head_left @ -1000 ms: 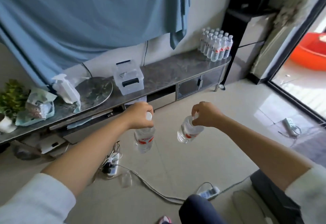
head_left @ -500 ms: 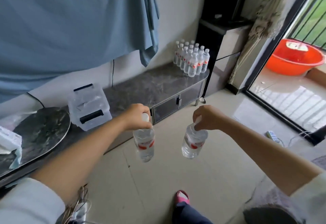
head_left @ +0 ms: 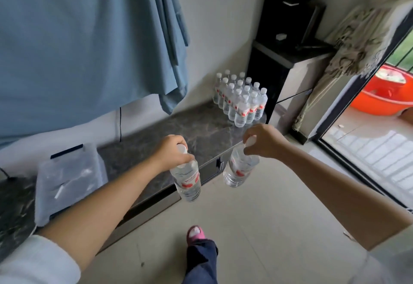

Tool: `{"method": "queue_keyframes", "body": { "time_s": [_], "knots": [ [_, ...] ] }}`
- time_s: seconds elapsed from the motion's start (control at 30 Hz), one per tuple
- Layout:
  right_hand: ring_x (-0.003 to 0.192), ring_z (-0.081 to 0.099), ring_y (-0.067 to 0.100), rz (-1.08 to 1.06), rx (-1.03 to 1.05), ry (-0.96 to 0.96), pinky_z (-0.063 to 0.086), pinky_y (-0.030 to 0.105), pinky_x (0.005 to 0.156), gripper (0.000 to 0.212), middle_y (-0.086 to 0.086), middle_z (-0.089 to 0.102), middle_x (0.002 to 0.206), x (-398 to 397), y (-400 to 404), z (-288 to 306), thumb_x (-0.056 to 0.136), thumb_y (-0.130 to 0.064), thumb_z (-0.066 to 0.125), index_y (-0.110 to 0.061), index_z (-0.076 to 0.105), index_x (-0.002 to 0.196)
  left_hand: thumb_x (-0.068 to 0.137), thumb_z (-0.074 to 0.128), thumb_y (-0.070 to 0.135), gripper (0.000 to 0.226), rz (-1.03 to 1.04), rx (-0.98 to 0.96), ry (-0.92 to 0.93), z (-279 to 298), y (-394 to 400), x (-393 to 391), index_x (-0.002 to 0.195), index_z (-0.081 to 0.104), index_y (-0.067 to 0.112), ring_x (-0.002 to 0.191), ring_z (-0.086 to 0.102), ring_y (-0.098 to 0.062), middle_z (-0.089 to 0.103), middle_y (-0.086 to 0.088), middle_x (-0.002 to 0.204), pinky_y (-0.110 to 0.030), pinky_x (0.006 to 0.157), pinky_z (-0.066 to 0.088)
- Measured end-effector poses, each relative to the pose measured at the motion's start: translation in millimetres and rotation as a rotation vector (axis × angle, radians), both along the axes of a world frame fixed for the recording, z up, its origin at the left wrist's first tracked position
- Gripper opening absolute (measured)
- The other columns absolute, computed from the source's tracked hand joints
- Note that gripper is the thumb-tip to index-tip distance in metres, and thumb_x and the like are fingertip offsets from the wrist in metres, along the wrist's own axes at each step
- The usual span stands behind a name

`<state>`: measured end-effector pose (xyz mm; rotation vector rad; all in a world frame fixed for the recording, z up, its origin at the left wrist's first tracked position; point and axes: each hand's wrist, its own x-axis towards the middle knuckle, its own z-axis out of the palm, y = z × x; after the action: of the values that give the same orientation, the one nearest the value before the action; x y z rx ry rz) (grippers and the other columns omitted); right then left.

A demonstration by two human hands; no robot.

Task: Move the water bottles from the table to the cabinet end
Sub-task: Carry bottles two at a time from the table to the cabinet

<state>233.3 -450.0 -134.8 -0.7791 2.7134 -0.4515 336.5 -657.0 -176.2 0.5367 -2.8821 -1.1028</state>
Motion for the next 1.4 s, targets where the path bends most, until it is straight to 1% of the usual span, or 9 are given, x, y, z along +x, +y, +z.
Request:
{"method": "queue_keyframes", "body": {
  "time_s": [0.2,0.33,0.47,0.6,0.73,0.9,1.1,1.27,1.4],
  "knots": [
    [0.087,0.052,0.020,0.047,0.075,-0.018,0.042,0.025,0.070,0.026,-0.001,0.052,0.092,-95.7,-44.7,-17.0,0.074,-0.013,0.067,-0.011,0.069,0.100,0.071,0.075,0.010,0.042,-0.060,-0.021,-0.010,-11.7,-47.1,-106.1,0.054,0.041,0.029,0.078,0.048,-0.017,0.042,0.013,0.069,-0.020,0.066,0.033],
    [0.089,0.049,0.017,0.038,0.143,-0.044,0.041,0.023,0.073,0.030,0.005,0.056,0.104,-158.0,-74.1,-31.2,0.077,-0.013,0.064,-0.012,0.067,0.106,0.058,0.068,0.025,0.029,-0.081,0.024,-0.029,-15.5,-77.6,-174.9,0.053,0.040,0.031,0.074,0.048,-0.017,0.043,0.013,0.067,-0.018,0.056,0.032],
    [0.088,0.051,0.019,0.027,0.171,-0.093,0.042,0.021,0.064,0.032,0.007,0.059,0.108,-218.7,-98.1,-48.8,0.078,-0.012,0.062,-0.010,0.066,0.110,0.050,0.057,0.035,0.018,-0.048,0.064,-0.051,-22.1,-97.5,-246.9,0.052,0.040,0.033,0.076,0.053,-0.020,0.046,0.012,0.065,-0.023,0.068,0.039],
    [0.104,0.060,0.026,0.026,0.187,-0.132,0.049,0.027,0.079,0.033,0.009,0.061,0.118,-276.3,-122.0,-69.0,0.079,-0.012,0.061,-0.013,0.066,0.111,0.066,0.069,0.016,0.034,0.017,0.074,-0.068,-38.2,-113.5,-311.3,0.054,0.041,0.032,0.080,0.055,-0.020,0.051,0.007,0.072,-0.024,0.070,0.038],
    [0.107,0.058,0.027,0.094,0.192,-0.172,0.047,0.029,0.078,0.033,0.009,0.055,0.121,-338.9,-145.3,-96.1,0.081,-0.012,0.061,-0.013,0.065,0.114,0.072,0.068,0.011,0.038,0.069,0.006,-0.110,-58.2,-123.3,-380.3,0.056,0.041,0.032,0.086,0.056,-0.021,0.055,0.000,0.087,-0.021,0.072,0.037],
    [0.089,0.052,0.026,0.182,0.186,-0.249,0.049,0.036,0.086,0.028,0.008,0.040,0.105,-405.0,-164.5,-134.1,0.088,-0.009,0.048,-0.008,0.063,0.112,0.073,0.066,0.011,0.035,0.147,-0.033,-0.234,-86.6,-132.1,-455.4,0.057,0.042,0.031,0.097,0.061,-0.026,0.063,-0.007,0.097,-0.024,0.074,0.040],
    [0.113,0.052,0.034,0.273,0.224,-0.328,0.046,0.038,0.093,0.032,0.016,0.040,0.128,-461.6,-183.3,-175.3,0.089,-0.001,0.046,-0.007,0.056,0.119,0.077,0.064,0.010,0.009,0.167,-0.086,-0.367,-119.9,-144.0,-527.2,0.079,0.057,0.016,0.097,0.057,-0.025,0.059,-0.008,0.100,-0.025,0.074,0.038],
    [0.111,0.053,0.034,0.297,0.198,-0.358,0.047,0.036,0.087,0.030,0.016,0.042,0.125,-489.1,-193.6,-207.8,0.091,-0.003,0.045,-0.005,0.056,0.118,0.076,0.067,0.009,0.012,0.169,-0.108,-0.377,-155.7,-161.4,-574.2,0.085,0.060,0.014,0.102,0.057,-0.030,0.055,-0.009,0.096,-0.027,0.075,0.038],
    [0.112,0.052,0.034,0.290,0.202,-0.397,0.047,0.037,0.088,0.030,0.017,0.042,0.124,-500.0,-200.3,-227.5,0.090,-0.002,0.044,-0.003,0.055,0.117,0.077,0.066,0.008,0.023,0.134,-0.148,-0.407,-179.1,-173.8,-602.1,0.098,0.064,0.001,0.105,0.056,-0.031,0.060,-0.014,0.112,-0.031,0.083,0.043]
  ]
}}
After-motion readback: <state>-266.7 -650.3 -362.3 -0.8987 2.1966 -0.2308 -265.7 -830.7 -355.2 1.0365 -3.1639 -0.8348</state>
